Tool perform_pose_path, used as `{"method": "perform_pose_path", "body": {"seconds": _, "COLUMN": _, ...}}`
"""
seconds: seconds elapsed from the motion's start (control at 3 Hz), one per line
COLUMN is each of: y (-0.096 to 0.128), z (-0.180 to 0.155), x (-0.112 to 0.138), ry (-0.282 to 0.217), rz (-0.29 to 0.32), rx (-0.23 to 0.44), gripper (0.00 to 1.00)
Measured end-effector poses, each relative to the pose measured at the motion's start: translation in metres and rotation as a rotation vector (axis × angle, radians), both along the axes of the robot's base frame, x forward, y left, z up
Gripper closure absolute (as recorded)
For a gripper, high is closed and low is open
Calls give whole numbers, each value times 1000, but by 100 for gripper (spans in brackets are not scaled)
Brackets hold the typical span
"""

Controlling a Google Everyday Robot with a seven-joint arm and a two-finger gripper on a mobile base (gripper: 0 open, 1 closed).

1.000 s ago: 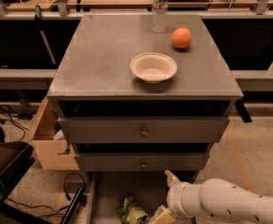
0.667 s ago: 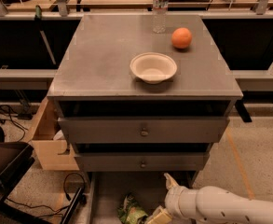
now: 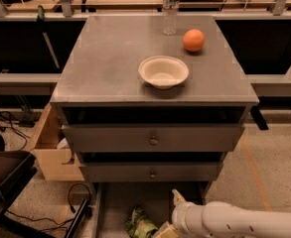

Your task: Pick green jalapeno chip bag from bottom drawer and place on counter

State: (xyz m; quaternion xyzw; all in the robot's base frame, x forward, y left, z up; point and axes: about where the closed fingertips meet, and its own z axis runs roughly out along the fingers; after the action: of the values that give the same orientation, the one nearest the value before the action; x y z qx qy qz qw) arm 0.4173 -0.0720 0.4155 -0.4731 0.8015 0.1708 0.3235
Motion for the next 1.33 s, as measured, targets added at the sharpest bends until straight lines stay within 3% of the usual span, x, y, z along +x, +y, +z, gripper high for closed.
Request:
{"method": "perform_pose_path", "body": {"seconds": 0.33, "y": 11, "z": -22, "x": -4, "ry": 8, "rz": -6, "rx": 23, "gripper": 0}}
{"method": "perform_pose_path", "body": {"seconds": 0.67, "y": 21, "z": -67, "x": -1, "ry": 3, "rz": -37, "rx": 84, "gripper": 0}}
{"method": "perform_pose_path", "body": {"seconds": 1.33, "y": 35, "z": -168, "x": 15, "ry": 47, "rz": -125, "rx": 254, "gripper": 0}}
